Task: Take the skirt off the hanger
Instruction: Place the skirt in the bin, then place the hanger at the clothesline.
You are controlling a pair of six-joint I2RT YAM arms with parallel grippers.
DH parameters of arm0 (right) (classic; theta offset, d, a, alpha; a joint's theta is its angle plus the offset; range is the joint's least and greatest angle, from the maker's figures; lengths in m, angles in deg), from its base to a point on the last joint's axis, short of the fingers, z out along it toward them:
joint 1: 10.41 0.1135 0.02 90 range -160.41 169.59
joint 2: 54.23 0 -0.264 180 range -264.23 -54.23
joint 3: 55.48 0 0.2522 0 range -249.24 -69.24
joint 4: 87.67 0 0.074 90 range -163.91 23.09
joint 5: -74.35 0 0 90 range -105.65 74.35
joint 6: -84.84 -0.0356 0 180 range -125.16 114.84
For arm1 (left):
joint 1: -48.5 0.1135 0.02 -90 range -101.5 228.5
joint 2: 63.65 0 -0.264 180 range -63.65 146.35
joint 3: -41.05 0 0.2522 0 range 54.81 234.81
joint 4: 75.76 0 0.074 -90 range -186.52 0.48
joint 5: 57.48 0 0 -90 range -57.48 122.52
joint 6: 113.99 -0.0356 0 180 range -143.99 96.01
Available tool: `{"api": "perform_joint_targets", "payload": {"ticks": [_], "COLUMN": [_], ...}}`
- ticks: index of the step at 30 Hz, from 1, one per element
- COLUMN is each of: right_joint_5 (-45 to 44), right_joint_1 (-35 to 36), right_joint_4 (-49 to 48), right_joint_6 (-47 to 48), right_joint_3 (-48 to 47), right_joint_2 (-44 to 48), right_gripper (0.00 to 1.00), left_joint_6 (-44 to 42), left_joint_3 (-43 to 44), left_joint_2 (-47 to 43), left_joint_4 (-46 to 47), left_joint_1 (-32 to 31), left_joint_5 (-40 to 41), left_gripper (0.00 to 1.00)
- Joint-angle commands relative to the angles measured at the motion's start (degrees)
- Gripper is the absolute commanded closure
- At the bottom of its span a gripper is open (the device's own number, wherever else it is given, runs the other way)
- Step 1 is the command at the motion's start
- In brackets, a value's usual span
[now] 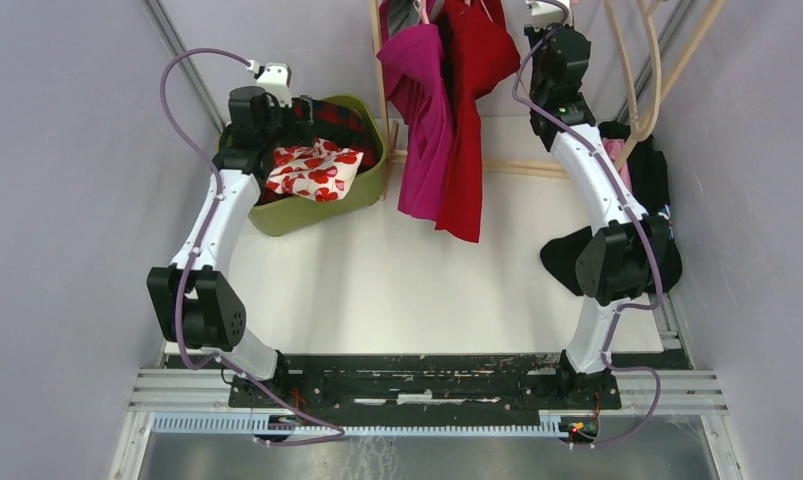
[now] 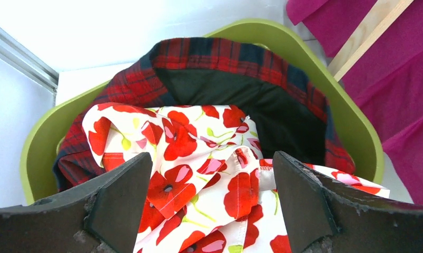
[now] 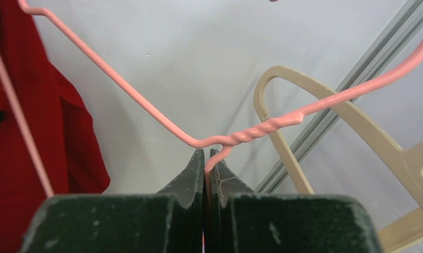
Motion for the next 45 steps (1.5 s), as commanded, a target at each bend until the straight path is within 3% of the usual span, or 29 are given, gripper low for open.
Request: {"api": "perform_joint_targets", "payload": {"ticks": [1, 19, 45], "right_joint_5": [-3.9, -6.1, -5.5], "right_joint_1": [-0.3, 0.2, 1.6], "right_joint_4": [-6.8, -9.9, -10.8], "right_joint_6": [4.0, 3.7, 6.2], "right_joint_3": [-4.7, 9.7, 2.5], "right_joint_2": [-1.5, 8.8, 7.0], "right_gripper": [0.99, 0.99, 0.99], "left_joint_6": [1.3, 2.1, 2.0], "left_joint_3": [0.4, -3.6, -5.1], "left_joint_2": [-1.8, -1.9, -5.0], "left_joint_4": [-1.0, 0.5, 0.1], "left_joint_1": [-0.1, -0.2, -0.3], "left_joint_5": [-1.5, -2.7, -1.4], "left_gripper": [0.09, 0.09, 0.08]}}
